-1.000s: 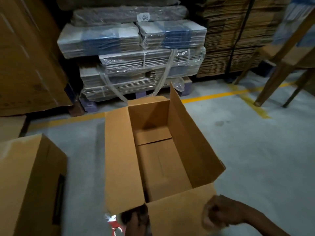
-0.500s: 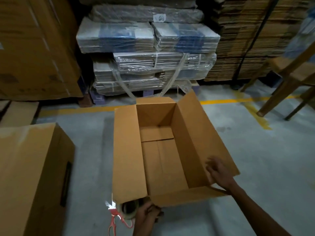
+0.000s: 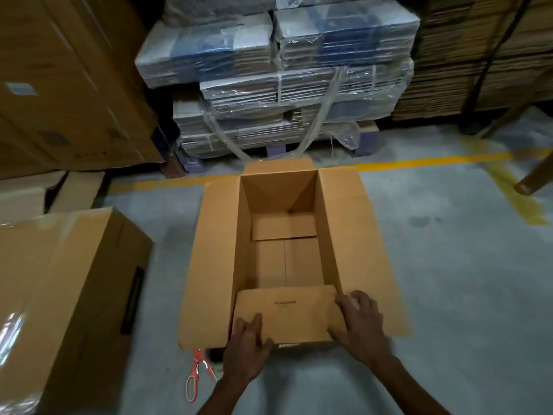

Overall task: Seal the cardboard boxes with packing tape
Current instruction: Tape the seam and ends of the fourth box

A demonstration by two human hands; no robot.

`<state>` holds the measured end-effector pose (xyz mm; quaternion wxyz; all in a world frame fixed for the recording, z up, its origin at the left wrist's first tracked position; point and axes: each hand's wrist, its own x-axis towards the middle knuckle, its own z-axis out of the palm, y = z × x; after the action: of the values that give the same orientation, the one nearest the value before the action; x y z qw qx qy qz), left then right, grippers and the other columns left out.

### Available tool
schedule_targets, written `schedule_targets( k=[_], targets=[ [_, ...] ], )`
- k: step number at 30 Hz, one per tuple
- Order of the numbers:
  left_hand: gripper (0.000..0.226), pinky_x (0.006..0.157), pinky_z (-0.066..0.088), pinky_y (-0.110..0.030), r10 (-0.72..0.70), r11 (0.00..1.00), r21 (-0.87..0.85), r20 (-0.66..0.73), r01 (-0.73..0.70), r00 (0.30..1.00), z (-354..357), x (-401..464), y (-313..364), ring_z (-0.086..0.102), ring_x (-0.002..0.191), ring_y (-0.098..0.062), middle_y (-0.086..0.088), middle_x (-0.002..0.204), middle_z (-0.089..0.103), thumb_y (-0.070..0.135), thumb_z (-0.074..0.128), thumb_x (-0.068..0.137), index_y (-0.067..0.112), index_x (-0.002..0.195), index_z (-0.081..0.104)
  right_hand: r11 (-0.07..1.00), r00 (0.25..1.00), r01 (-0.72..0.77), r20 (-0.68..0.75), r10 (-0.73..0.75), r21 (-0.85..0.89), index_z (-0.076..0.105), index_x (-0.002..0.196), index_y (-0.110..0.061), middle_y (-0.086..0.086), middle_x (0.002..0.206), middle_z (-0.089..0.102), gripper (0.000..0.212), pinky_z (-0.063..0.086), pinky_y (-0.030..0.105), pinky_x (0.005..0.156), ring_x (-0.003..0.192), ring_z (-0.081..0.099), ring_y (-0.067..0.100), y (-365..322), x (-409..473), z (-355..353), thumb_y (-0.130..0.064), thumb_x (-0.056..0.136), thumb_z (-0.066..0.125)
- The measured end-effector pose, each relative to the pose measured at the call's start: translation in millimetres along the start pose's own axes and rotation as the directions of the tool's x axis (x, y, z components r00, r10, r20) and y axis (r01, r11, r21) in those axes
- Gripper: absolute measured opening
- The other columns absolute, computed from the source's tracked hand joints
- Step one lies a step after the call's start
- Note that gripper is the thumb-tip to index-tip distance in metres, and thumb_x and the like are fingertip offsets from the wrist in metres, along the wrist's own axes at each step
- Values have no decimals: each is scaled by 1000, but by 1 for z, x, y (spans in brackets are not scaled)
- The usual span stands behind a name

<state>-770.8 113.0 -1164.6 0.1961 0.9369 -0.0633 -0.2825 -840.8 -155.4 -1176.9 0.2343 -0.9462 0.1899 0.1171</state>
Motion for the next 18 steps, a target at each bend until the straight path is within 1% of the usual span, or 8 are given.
schedule_targets(
  k=[2, 4, 7, 10, 12, 14, 15, 18],
  targets=[
    [68, 100, 45, -28, -3, 995, 101, 70, -4, 998, -3, 7, 7, 51, 125, -19, -6, 147, 33, 53, 50, 102, 26, 159, 25, 988, 999, -37, 4, 38, -150, 56, 138, -38, 12, 150, 38, 68, 44, 55, 100, 132, 37, 35, -6, -2, 15, -71, 79, 55],
    [54, 91, 47, -27, 17, 991, 128, 55, -24, 998, -9, 12, 13, 55, 118, -18, -3, 137, 43, 52, 53, 100, 27, 147, 42, 985, 997, -66, 37, 73, -163, 68, 123, -31, 19, 144, 47, 65, 51, 60, 89, 124, 43, 41, -13, -6, 24, -71, 78, 44],
    [31, 84, 50, -32, 36, 991, 133, -215, -7, 976, -30, 27, 12, 57, 106, -18, -1, 123, 54, 47, 62, 94, 25, 116, 61, 979, 999, 4, 37, 3, -202, 61, 132, -22, 24, 149, 43, 73, 37, 65, 104, 133, 41, 46, -29, -13, 32, -72, 82, 42],
    [54, 89, 49, -46, 63, 984, 178, -418, 14, 906, -51, 61, -4, 50, 116, -35, -15, 134, 49, 39, 72, 88, 17, 134, 55, 948, 979, 206, 61, -197, -244, 46, 148, -24, 20, 159, 34, 94, 10, 57, 118, 143, 31, 42, -43, -21, 52, -86, 77, 42],
    [71, 92, 50, -53, -2, 984, 166, -385, 71, 923, -66, 86, -15, 48, 123, -41, -19, 142, 41, 41, 71, 91, 19, 151, 38, 933, 962, 268, 121, -245, -239, 38, 154, -30, 14, 165, 24, 94, 10, 57, 121, 147, 30, 40, -65, -24, 58, -84, 77, 42],
    [76, 92, 51, -54, -53, 983, 150, -324, 107, 945, -77, 110, -21, 49, 124, -44, -20, 144, 40, 46, 63, 97, 22, 156, 23, 921, 941, 303, 230, -248, -243, 20, 158, -36, 11, 169, 10, 84, 5, 59, 120, 154, 17, 39, -88, -22, 65, -63, 87, 56],
    [73, 91, 52, -53, -55, 981, 159, -303, 107, 951, -81, 120, -23, 51, 122, -44, -19, 142, 42, 48, 59, 98, 22, 155, 22, 921, 939, 309, 231, -256, -237, 17, 158, -38, 12, 169, 13, 87, 7, 60, 118, 154, 18, 39, -96, -20, 73, -49, 87, 67],
    [54, 87, 50, -47, 0, 983, 176, -245, 45, 969, -87, 136, -25, 58, 111, -41, -18, 128, 49, 44, 59, 99, 15, 140, 37, 921, 940, 281, 270, -208, -269, 44, 147, -38, 14, 146, 53, 108, 45, 60, 101, 131, 57, 36, -103, -12, 83, -24, 52, 93]
  ],
)
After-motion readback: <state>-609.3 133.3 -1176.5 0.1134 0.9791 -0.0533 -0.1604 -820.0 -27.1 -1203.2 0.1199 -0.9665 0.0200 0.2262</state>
